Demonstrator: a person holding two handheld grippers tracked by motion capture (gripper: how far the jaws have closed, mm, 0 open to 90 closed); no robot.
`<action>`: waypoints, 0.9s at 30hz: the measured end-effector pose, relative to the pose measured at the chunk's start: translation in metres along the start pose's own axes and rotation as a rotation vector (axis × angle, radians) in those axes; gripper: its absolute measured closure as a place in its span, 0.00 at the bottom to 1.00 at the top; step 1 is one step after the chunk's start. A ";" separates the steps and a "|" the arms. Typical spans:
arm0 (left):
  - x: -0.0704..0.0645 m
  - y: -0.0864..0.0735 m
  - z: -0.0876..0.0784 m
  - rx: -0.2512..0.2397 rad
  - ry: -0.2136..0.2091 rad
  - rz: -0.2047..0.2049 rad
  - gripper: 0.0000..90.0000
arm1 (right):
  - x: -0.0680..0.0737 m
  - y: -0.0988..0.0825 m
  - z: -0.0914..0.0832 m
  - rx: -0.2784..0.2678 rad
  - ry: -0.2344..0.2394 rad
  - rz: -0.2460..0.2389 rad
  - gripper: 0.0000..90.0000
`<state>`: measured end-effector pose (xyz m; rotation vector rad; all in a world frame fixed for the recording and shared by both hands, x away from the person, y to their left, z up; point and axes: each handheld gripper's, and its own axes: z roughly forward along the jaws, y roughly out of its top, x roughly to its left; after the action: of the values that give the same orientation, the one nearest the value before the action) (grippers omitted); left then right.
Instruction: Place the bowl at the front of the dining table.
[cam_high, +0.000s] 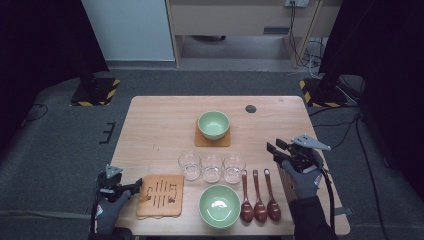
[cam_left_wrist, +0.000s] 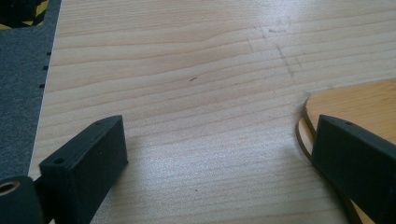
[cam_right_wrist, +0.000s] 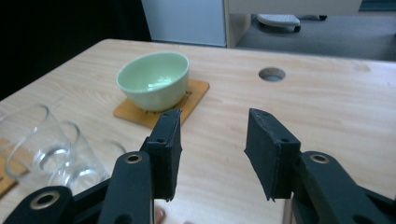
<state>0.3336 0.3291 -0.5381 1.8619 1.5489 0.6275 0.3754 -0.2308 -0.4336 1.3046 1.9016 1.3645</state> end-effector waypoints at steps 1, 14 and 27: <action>0.000 0.000 0.000 0.000 0.000 0.000 0.03 | -0.001 -0.005 -0.002 0.005 -0.004 0.003 0.62; 0.000 0.000 0.000 0.004 -0.003 0.002 0.01 | -0.005 -0.052 -0.013 0.088 -0.013 -0.001 0.63; 0.000 0.000 0.000 0.005 -0.002 0.002 0.01 | 0.004 -0.084 -0.013 0.209 -0.037 -0.055 0.63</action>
<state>0.3340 0.3288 -0.5382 1.8679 1.5486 0.6233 0.3269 -0.2382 -0.5031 1.3526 2.0836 1.1315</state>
